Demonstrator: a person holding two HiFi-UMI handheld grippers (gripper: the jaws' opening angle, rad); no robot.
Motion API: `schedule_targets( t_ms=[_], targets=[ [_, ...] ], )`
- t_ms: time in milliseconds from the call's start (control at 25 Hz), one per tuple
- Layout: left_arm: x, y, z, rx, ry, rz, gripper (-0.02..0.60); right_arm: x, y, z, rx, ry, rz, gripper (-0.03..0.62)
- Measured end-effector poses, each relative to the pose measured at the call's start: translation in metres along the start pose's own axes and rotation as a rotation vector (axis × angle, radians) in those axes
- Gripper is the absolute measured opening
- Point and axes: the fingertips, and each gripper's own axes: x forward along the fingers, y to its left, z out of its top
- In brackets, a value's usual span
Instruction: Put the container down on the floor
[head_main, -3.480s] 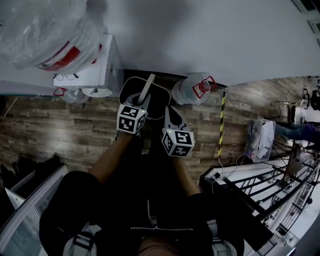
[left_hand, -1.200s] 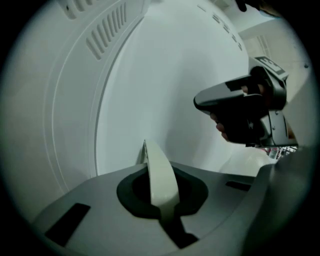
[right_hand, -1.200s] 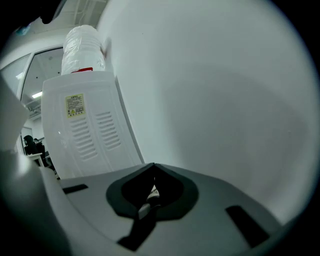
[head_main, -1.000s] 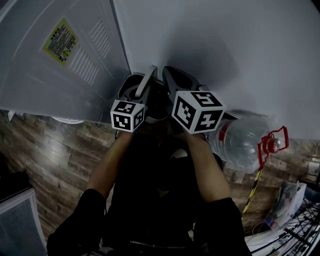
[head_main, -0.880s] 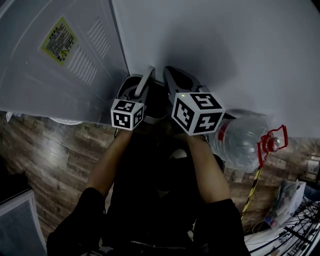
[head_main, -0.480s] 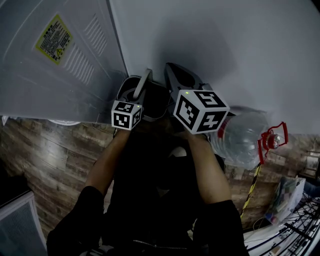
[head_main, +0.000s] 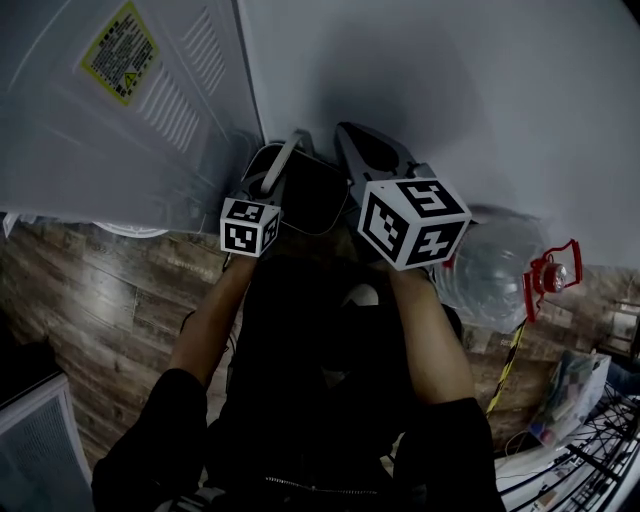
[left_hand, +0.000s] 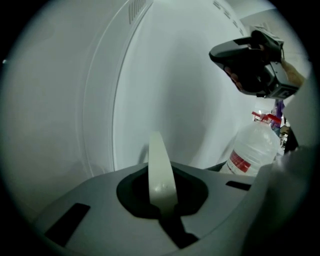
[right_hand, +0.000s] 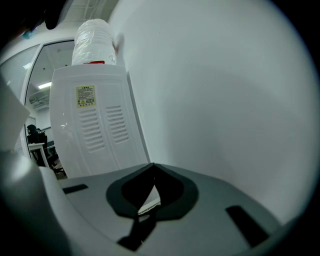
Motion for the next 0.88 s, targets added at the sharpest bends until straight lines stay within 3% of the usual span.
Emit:
schedule_targets(
  t_ms=[320,520,680,880],
  targets=[
    [-0.010,0.004,-0.013,-0.021,0.011,0.024,0.014,-0.002,0.008,-0.005,-0.038,0.020,-0.006,0.011],
    [-0.019,-0.005,-0.011,0.059,-0.010,0.018,0.017,-0.006,0.011,-0.003,-0.079,0.015,-0.023,0.011],
    [-0.029,-0.009,-0.014,0.068,0.020,0.028,0.038,-0.006,0.012,-0.005,-0.093,0.021,-0.033,0.011],
    [-0.042,-0.005,-0.012,0.024,0.012,0.031,0.088,-0.006,0.014,-0.003,-0.102,0.019,-0.033,0.011]
  ],
)
